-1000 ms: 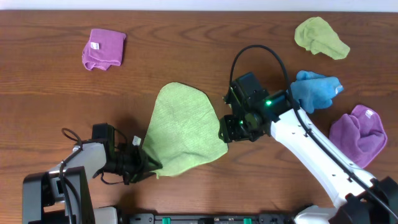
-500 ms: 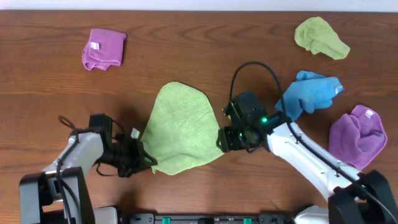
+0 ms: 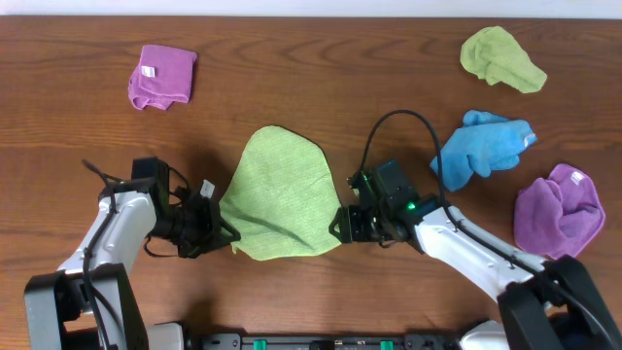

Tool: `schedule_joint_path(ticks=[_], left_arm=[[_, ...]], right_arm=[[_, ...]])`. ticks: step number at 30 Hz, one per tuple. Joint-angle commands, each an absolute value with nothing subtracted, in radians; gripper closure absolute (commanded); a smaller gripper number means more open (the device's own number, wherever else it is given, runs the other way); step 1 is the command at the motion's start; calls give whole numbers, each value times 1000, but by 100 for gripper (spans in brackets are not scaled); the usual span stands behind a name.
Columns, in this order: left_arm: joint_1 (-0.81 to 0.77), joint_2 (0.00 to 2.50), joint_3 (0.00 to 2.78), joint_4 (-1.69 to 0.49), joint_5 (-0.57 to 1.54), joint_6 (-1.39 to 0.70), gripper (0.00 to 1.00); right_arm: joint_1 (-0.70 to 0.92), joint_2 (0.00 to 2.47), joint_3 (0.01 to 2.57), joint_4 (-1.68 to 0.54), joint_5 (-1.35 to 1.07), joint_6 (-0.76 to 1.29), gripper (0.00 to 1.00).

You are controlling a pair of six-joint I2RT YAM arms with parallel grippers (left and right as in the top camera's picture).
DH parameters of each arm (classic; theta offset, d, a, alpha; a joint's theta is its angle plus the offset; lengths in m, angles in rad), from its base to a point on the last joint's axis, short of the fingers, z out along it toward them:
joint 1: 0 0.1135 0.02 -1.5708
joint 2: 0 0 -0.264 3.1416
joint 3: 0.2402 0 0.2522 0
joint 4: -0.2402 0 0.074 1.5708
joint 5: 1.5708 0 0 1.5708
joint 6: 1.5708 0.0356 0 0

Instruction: Fold the cloth

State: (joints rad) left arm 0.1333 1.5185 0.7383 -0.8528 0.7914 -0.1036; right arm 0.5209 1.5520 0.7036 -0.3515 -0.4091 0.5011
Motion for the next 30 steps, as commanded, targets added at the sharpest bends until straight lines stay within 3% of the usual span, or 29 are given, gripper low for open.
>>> schedule_joint_path(ticks=[1,6,8,11,15,19,23,30], left_arm=[[131,1523,756,-860,778,-89,94],[131,1523,756,-860,778,-89,94],[131,1523,756,-860,778,-89,94],[131,1523,756,-859,779,-89,94],[131,1523,786,-860,831,-90,94],[131,1523,933,-822,918,-181,94],[131,1523,1081,-519,1022,-392,94],[129,1587,1161,-104,1023,-652,94]], right_arm=[[518,1603,690,-329,-437,532,45],[519,1692,690,-269,-489,539,48],[519,1709,690,-239,-515,543,62],[524,1712,691,-198,-535,546,99],[513,1679,708,-202,-580,546,99],[497,1492,779,-204,-552,546,99],[474,1406,961,-235,-381,531,99],[372,1536,1209,-267,-367,428,98]])
